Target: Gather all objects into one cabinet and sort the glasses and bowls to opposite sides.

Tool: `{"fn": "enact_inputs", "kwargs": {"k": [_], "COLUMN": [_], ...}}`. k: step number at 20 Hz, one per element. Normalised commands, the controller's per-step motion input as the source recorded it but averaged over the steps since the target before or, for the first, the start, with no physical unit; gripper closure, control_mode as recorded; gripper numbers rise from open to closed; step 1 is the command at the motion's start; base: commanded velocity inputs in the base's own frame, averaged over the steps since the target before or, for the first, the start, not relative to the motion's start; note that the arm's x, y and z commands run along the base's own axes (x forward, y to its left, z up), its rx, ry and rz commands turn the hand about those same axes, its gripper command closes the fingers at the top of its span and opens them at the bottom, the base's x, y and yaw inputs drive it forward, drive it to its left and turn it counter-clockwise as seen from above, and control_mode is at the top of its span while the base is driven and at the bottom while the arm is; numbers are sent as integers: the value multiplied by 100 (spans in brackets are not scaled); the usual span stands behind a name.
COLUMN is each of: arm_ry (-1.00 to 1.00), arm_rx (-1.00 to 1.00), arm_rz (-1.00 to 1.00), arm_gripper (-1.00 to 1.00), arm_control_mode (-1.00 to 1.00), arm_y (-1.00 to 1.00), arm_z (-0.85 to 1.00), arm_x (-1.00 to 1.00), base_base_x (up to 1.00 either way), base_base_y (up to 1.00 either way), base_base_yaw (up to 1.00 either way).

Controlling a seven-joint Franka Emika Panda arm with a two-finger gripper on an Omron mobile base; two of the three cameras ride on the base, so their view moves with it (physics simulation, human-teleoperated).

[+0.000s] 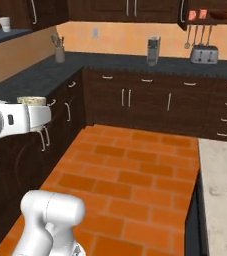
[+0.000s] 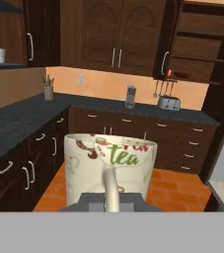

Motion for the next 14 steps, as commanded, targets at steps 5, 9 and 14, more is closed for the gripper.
{"fn": "enact_inputs", "kwargs": {"k": [5,9,14], "arm_ry": [0,0,0], "arm_rx": [0,0,0], "arm_rz": [0,0,0], "arm_gripper": [100,100,100], "arm_control_mode": [100,100,100], "arm_y": [0,0,0], "arm_z": [0,0,0], "arm_x": [0,0,0], "base_base_x": [100,99,91], "base_base_y": [0,0,0], "base_base_yaw": [-3,-10,-20]}}
